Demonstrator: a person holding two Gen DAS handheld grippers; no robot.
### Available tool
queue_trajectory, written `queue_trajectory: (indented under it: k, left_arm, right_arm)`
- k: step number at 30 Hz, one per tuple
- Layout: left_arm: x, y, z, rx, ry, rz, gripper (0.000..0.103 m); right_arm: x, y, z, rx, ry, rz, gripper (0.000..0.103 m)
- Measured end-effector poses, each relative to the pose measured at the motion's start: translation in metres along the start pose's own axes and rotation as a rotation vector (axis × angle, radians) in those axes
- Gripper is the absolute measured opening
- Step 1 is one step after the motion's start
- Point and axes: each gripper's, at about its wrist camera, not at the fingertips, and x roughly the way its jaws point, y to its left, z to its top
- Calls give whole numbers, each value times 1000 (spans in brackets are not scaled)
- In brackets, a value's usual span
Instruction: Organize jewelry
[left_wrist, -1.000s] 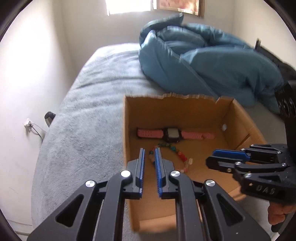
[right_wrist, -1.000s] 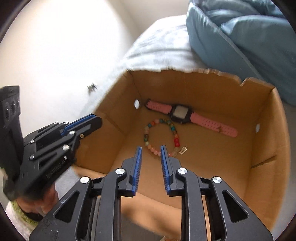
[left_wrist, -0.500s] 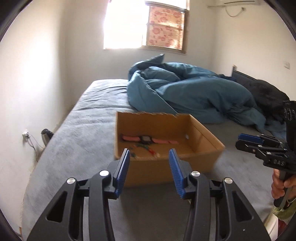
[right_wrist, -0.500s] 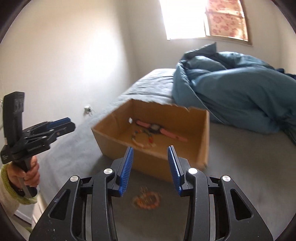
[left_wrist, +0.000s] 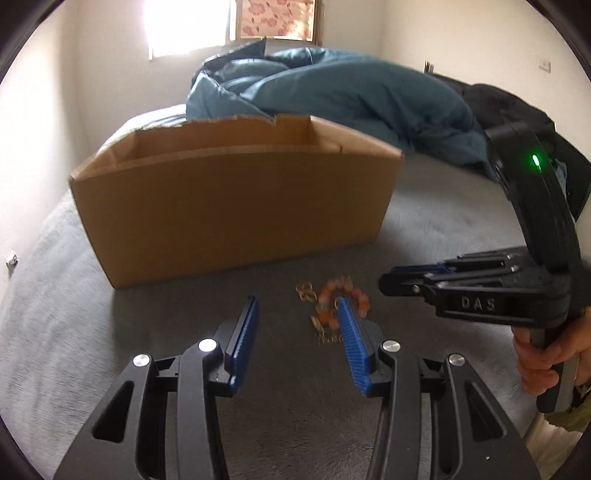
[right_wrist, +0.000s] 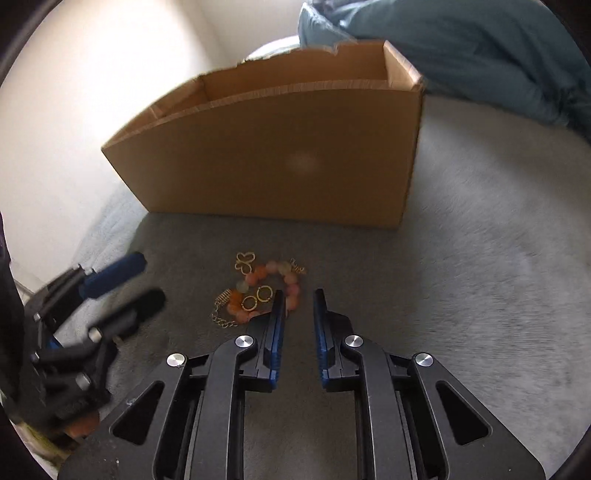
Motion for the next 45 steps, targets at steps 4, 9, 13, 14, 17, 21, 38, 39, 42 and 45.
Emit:
queue_trajectory:
  k: [4, 9, 13, 14, 17, 21, 38, 39, 42, 45]
  left_arm:
    - [14, -1, -6, -2, 29, -6, 35]
    - [18, -4, -14, 3, 38, -24, 33]
    - [21, -3, -19, -6, 45, -29, 31]
    - [22, -2, -19, -9, 43, -32, 31]
    - [20, -1, -21, -13, 39, -42, 31]
    - [20, -3, -23, -3, 40, -49, 31]
    - [32, -7, -8, 13, 77, -49, 22]
    - [34, -9, -7, 19, 80, -44, 22]
    - [43, -12, -7, 39, 104, -27, 18]
    - [50, -12, -11, 40, 124, -13, 12]
  right_arm:
    - [15, 4, 4, -8, 37, 13, 15]
    - [29, 10, 10, -17, 51, 1, 17]
    - [31, 12, 8, -38, 37, -22, 7]
    - [25, 12, 7, -32, 19, -17, 7]
    - [6, 7, 3, -2, -15, 3, 7]
    - [-22, -9, -10, 44, -46, -16, 7]
    - [-38, -16, -31, -2, -121, -50, 28]
    - [-35, -13, -32, -6, -117, -38, 28]
    - [-32, -7, -33, -14, -115, -24, 28]
    - [-34, -10, -36, -16, -115, -18, 28]
